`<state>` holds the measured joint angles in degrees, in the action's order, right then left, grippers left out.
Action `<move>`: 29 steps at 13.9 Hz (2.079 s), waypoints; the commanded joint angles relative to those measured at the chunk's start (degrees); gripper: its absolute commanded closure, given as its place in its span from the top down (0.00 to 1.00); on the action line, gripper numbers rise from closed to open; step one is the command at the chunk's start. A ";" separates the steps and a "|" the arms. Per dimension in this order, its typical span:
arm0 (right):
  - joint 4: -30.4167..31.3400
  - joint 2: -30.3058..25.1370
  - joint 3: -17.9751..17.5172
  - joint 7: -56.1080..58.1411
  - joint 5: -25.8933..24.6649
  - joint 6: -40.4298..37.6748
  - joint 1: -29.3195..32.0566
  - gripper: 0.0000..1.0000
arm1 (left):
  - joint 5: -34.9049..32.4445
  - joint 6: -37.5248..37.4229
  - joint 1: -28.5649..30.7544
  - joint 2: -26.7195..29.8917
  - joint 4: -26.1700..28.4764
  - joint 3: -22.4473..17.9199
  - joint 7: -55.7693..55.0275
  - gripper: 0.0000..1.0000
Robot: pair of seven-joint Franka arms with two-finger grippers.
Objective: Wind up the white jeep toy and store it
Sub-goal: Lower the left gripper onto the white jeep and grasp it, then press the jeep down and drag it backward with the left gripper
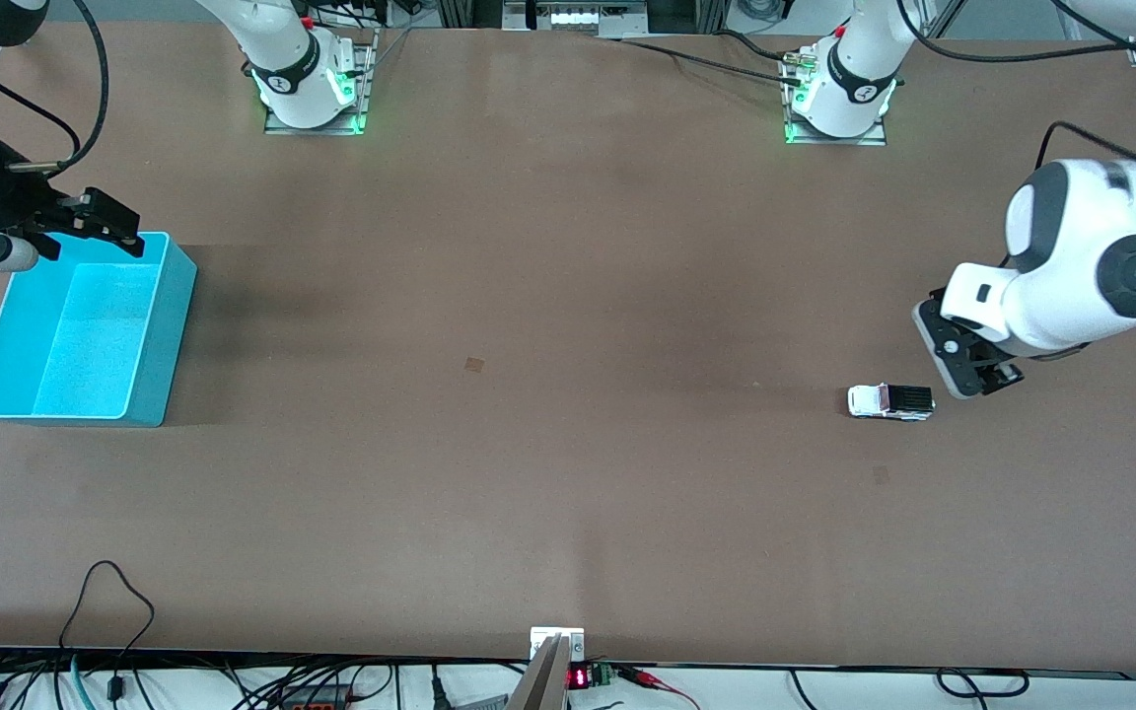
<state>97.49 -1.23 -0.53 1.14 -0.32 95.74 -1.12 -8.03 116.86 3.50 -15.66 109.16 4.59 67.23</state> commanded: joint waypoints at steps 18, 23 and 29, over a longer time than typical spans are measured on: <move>-0.81 -0.35 0.09 0.70 0.68 -1.17 0.24 1.00 | -6.74 27.56 1.51 -13.25 7.21 0.07 11.18 0.24; -0.81 -0.35 0.18 0.70 0.68 -1.34 0.24 1.00 | -6.65 25.35 1.16 -13.52 6.68 0.15 11.26 0.18; -0.81 -0.35 0.18 0.70 0.68 -1.34 0.24 1.00 | -7.00 25.87 4.31 -16.41 6.59 -0.02 11.79 0.18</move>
<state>97.41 -1.28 -0.43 1.14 -0.32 95.56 -1.10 -13.53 143.81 5.41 -29.08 116.19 4.48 78.07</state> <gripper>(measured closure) 0.000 0.493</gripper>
